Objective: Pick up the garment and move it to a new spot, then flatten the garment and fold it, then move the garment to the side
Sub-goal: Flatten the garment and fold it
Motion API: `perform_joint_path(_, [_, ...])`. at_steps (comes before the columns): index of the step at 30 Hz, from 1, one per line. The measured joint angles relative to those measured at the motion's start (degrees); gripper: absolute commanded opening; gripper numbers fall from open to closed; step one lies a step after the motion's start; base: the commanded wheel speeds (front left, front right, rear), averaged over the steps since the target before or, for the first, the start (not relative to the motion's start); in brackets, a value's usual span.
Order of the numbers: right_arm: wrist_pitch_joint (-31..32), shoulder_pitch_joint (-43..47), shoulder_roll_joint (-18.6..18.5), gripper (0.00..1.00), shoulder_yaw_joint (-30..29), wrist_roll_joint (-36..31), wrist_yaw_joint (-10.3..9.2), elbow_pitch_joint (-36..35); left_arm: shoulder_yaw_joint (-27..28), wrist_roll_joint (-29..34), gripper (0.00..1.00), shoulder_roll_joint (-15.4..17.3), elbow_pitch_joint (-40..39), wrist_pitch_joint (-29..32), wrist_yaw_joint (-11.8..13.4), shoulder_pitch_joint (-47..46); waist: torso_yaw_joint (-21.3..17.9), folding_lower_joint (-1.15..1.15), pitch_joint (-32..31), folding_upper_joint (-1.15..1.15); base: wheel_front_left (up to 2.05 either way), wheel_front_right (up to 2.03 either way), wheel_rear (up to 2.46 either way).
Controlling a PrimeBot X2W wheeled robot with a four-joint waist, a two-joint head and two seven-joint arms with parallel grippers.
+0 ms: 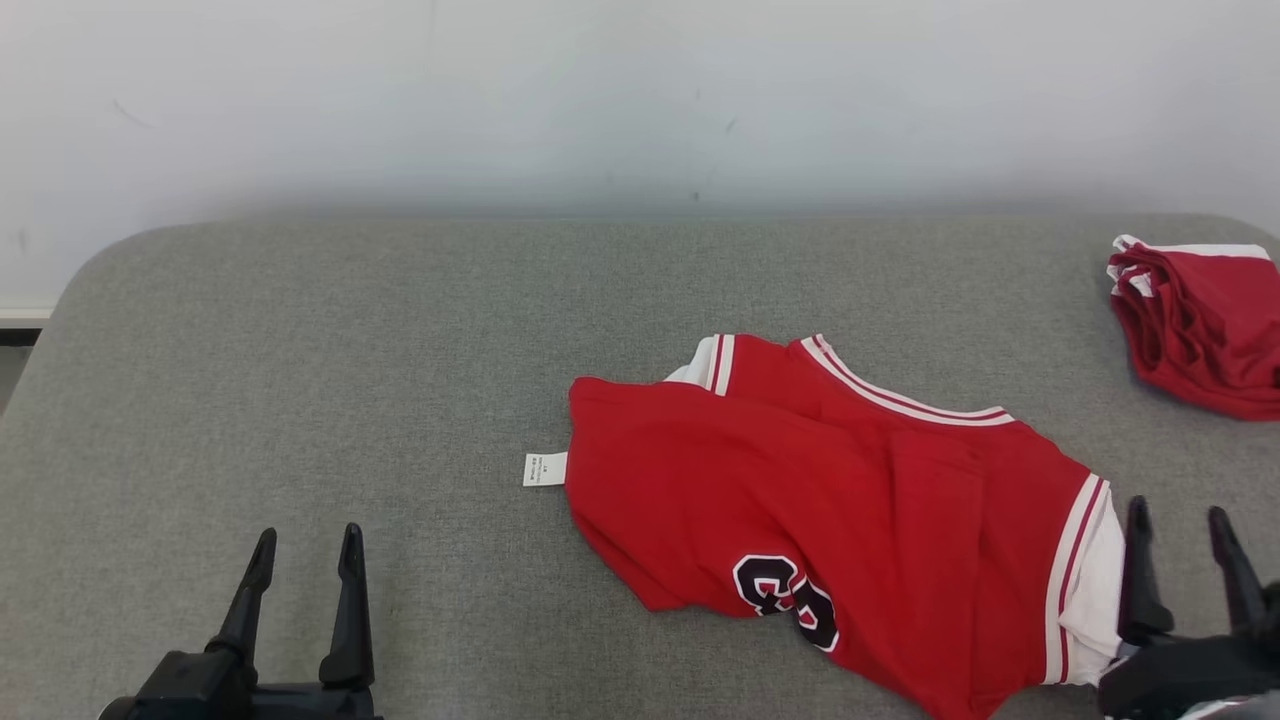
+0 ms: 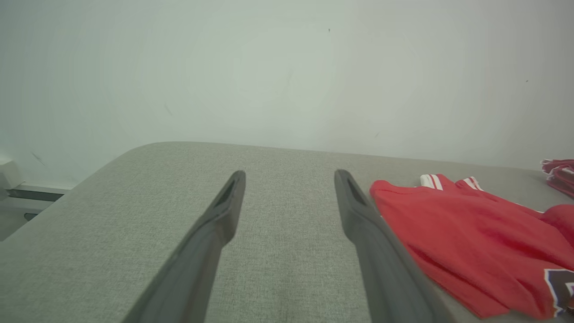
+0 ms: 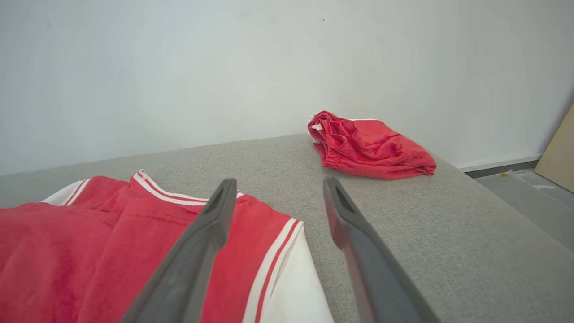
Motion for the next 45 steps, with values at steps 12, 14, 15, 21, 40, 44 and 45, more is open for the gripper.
perform_joint_path(12, [5.3, -8.7, -3.2, 1.00, 10.6, 0.6, 0.00, 4.2, -0.8, 0.0, 1.00, -0.1, 0.0, 0.0, 0.0, -0.9, 2.1, 0.00, 0.6, 0.00, 0.00, 0.00, 0.00])
perform_joint_path(14, [5.9, -10.5, -3.5, 1.00, 11.3, 1.2, 0.00, 6.8, -0.9, 0.0, 1.00, -0.1, 0.3, 0.0, 0.0, -1.1, 2.7, 0.00, 0.8, 0.00, 0.00, 0.00, 0.00])
perform_joint_path(15, [6.6, -11.3, -3.8, 1.00, 11.9, 1.2, 0.00, 8.5, -1.0, 0.0, 1.00, 0.0, 0.4, 0.0, 0.0, -1.2, 3.0, 0.00, 1.0, 0.00, 0.00, 0.00, 0.00])
perform_joint_path(21, [7.1, -15.0, -5.2, 1.00, 12.7, 3.4, 0.00, 19.6, -1.9, -0.5, 1.00, 0.1, 0.8, 0.0, 0.0, -2.3, 4.9, 0.00, 2.0, 0.00, 0.00, 0.00, 0.00])
perform_joint_path(40, [-0.6, -20.6, -5.4, 0.00, 20.0, 9.1, 0.00, 28.7, -1.5, -0.6, 1.00, 0.8, 1.4, 0.0, 0.0, -2.8, 5.3, 0.00, 1.6, 0.00, 0.00, 0.00, 0.00])
perform_joint_path(44, [-0.8, -21.8, -5.2, 0.00, 21.1, 9.7, 0.00, 23.4, -1.3, -0.6, 1.00, 0.8, 1.4, 0.0, 0.0, -2.6, 5.1, 0.00, 1.1, 0.00, 0.00, 0.00, 0.00])
perform_joint_path(45, [-0.9, -22.8, -4.8, 0.00, 22.0, 9.9, 0.00, 19.0, -1.3, -0.6, 1.00, 0.8, 1.3, 0.0, 0.0, -2.5, 5.2, 0.00, 0.8, 0.00, 0.00, 0.00, 0.00])
